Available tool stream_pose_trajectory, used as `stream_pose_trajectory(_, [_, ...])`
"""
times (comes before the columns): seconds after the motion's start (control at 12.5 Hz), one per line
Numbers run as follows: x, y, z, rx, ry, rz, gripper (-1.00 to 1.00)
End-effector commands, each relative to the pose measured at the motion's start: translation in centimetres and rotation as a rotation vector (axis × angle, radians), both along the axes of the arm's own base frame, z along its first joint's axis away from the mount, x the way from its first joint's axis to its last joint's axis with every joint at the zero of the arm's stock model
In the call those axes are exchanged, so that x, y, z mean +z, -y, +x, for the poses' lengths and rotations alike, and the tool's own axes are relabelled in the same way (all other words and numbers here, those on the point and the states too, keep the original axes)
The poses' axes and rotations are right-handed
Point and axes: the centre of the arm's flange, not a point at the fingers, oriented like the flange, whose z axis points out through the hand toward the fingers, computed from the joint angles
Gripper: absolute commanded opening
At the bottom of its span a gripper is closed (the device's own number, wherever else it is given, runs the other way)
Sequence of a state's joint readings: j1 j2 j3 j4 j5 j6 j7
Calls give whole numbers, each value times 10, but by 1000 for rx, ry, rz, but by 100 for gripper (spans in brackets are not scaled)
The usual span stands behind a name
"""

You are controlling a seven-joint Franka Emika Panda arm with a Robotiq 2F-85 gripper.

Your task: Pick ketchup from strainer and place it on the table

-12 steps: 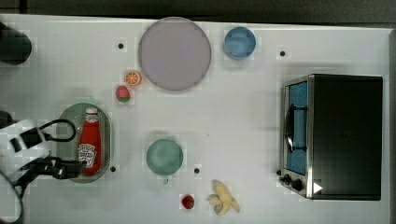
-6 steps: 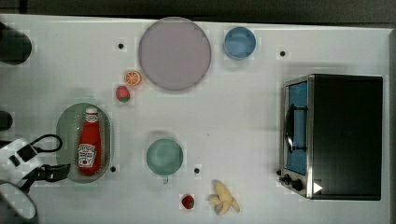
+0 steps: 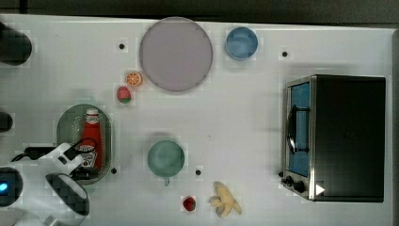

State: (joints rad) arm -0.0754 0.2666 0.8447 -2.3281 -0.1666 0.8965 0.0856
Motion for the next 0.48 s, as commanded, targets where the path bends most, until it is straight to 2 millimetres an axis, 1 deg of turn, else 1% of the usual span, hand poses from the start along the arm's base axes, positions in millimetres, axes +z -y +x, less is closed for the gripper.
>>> stream_pose_trajectory(0.08, [-3,1,22,-30,54,52,100])
stream_pose_trajectory(0.24, [-23,2,24,-2,43,65,100])
stream_pose_trajectory(0.48, [-52,3,26,-26,22,86,100])
